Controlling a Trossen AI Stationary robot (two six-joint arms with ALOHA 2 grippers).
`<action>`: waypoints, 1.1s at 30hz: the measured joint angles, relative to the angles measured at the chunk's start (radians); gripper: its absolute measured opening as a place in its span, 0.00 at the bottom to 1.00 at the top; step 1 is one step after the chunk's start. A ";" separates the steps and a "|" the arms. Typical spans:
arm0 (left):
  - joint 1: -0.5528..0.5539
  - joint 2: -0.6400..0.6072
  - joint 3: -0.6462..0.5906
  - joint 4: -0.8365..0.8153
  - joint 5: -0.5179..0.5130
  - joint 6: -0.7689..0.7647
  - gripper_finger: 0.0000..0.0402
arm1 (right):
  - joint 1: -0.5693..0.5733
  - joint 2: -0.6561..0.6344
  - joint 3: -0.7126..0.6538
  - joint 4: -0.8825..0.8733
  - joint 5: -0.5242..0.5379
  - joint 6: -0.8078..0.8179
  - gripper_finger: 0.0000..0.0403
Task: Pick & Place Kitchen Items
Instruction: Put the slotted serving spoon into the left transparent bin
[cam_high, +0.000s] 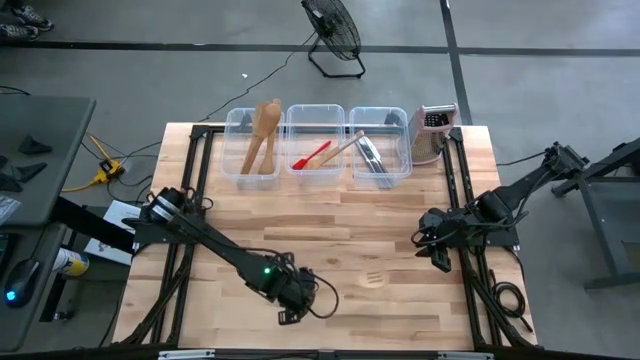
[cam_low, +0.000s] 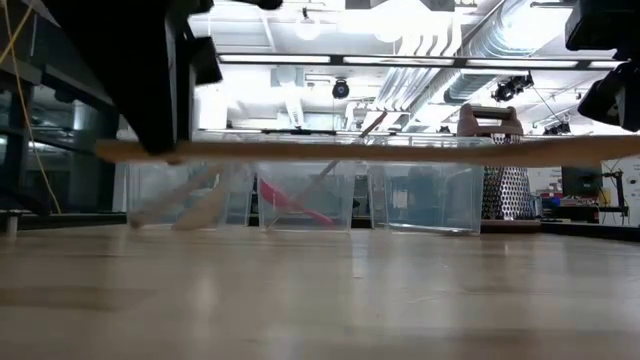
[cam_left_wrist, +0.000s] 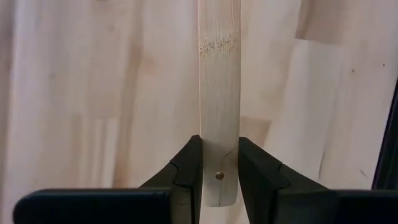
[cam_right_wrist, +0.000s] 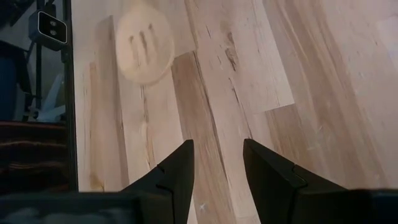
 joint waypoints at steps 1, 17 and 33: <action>0.000 -0.010 0.000 -0.017 -0.002 -0.008 0.18 | 0.000 0.000 0.000 0.000 0.002 -0.003 0.32; 0.011 -0.338 0.001 -0.154 -0.223 -0.098 0.18 | -0.001 0.000 0.000 0.011 0.018 -0.016 0.32; 0.014 -0.695 0.002 0.232 -0.265 0.154 0.18 | -0.001 0.000 0.000 0.049 0.077 -0.060 0.32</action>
